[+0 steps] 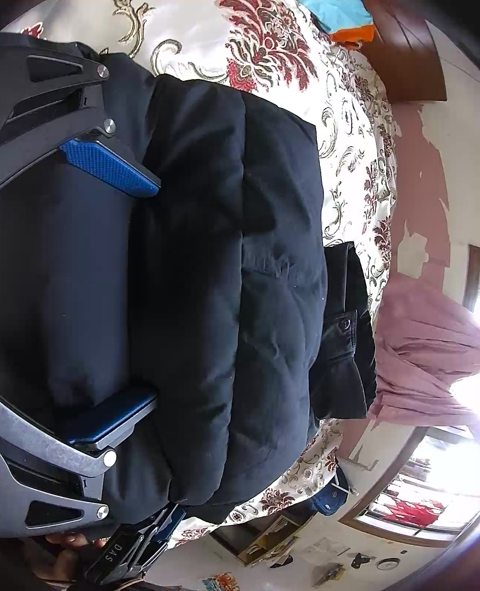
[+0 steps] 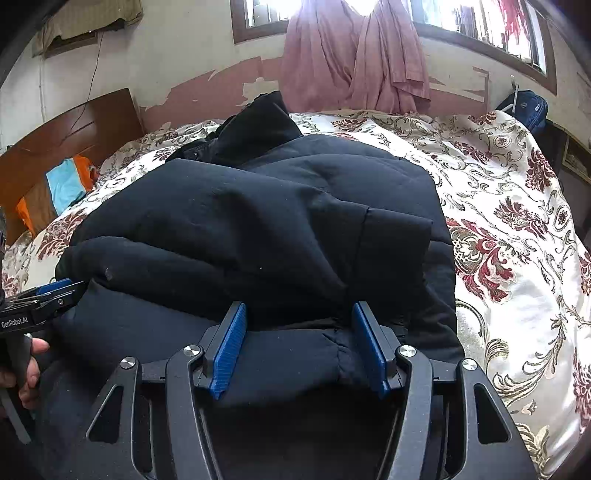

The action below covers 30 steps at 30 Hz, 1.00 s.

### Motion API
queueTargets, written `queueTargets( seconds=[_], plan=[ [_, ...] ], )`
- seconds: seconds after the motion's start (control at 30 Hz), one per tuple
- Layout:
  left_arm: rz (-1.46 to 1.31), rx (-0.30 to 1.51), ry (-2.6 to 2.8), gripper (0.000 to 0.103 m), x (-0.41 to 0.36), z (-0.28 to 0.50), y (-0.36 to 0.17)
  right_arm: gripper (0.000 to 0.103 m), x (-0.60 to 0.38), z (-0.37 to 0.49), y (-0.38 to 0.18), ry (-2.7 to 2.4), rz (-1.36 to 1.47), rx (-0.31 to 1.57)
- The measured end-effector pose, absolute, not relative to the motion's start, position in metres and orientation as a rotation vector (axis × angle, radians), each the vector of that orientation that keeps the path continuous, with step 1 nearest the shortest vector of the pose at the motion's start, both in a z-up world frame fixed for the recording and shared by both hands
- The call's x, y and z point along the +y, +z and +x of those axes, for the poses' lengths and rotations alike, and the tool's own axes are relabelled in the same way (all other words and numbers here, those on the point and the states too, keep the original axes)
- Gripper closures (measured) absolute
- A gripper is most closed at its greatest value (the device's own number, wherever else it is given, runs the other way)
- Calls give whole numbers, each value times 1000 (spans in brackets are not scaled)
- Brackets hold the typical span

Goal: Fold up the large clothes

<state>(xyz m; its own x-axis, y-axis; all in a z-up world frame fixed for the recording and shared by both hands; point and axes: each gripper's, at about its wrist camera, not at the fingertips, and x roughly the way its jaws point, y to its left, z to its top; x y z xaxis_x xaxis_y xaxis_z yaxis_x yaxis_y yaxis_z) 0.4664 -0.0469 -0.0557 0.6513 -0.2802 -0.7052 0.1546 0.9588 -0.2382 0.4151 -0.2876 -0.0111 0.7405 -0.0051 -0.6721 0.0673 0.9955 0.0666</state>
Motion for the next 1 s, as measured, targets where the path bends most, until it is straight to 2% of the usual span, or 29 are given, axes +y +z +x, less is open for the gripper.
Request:
queueTargets(
  seconds=[0.27,0.3,0.37,0.57,0.8,1.0],
  plan=[
    [-238,836,-299,0,-38,470,-63,46,-286,414,-13,-45,88,710],
    [-238,844,-310,0,-36,469,-60,45,-289,412,-10,-34,105,706],
    [-224,873,-323,0,-34,470,-54,33,-297,408,-2,-19,135,713],
    [-179,883,-303,0,-9,481,-23,27,-316,418,33,-10,160,710],
    [-203,879,-223,0,14,555,11,25,-314,500,72,-16,113,722],
    [-143,896,-163,1,-1,635,10,27,-293,581,87,-11,61,720]
  ],
)
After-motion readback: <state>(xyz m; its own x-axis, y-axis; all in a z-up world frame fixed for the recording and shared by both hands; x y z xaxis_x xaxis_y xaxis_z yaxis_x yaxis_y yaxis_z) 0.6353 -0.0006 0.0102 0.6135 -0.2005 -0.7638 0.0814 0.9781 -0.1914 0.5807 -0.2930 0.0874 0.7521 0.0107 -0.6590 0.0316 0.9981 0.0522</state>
